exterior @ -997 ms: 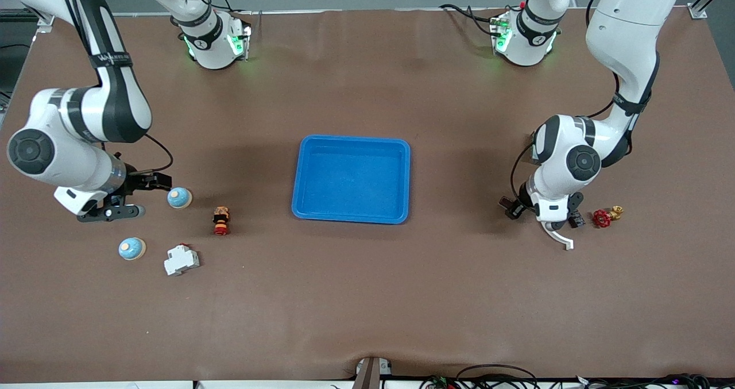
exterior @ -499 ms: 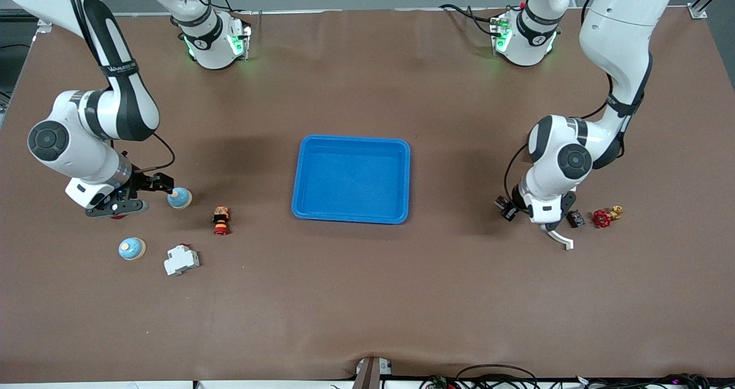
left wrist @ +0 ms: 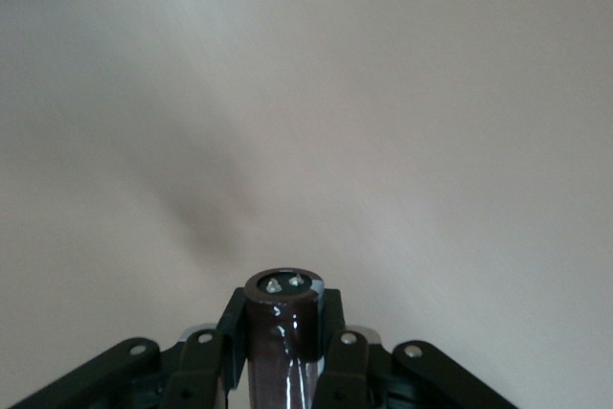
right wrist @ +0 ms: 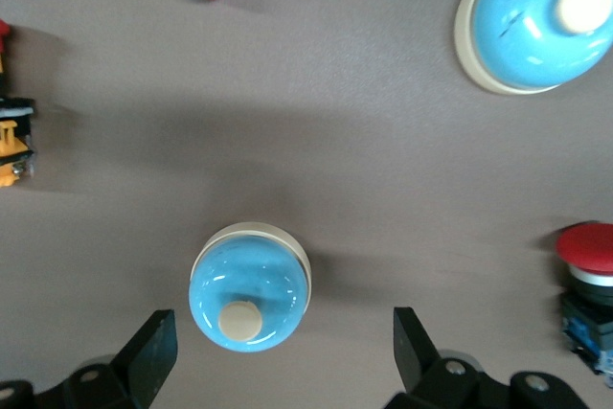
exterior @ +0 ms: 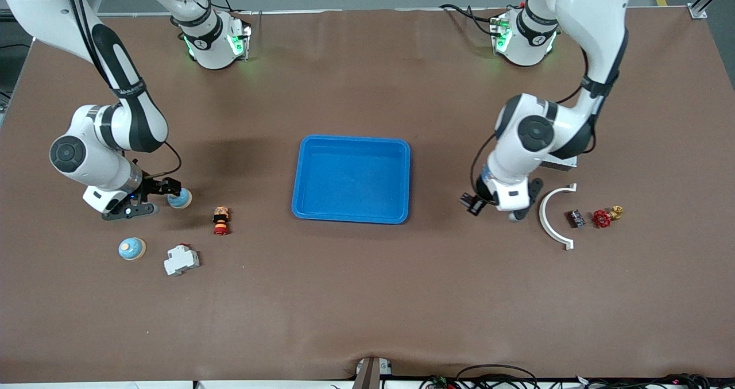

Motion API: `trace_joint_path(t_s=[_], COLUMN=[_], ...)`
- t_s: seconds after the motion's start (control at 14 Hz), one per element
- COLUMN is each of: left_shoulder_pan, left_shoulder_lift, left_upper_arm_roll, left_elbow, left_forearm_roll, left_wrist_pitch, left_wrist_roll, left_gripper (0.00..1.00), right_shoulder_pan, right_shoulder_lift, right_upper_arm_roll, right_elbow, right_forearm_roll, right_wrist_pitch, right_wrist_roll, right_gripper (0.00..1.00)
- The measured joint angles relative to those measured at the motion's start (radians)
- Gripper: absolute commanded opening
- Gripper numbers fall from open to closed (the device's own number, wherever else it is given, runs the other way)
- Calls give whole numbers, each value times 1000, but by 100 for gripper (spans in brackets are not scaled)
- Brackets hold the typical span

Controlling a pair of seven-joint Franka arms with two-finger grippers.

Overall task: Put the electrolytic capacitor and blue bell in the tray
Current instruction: 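Carry the capacitor into the blue tray and open the left gripper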

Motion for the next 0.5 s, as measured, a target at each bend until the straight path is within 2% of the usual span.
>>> trace_joint_path(t_s=[0.28,0.5], left_shoulder_pan=[-170,-242], left_shoulder_lift=[53,113], left_upper_arm_roll=[-2,-2], left_elbow=[96,137], left_forearm_roll=[0,0], left_wrist_pitch=[-2,-4], left_wrist_roll=[-228,-318], left_gripper=[0,0], right_shoulder_pan=[1,1], right_shoulder_lift=[14,34], right_upper_arm_roll=[6,6], right_elbow=[-1,0], right_forearm_roll=[23,28], right_wrist_pitch=[-2,-2], right_wrist_roll=[0,0], right_gripper=[100,100])
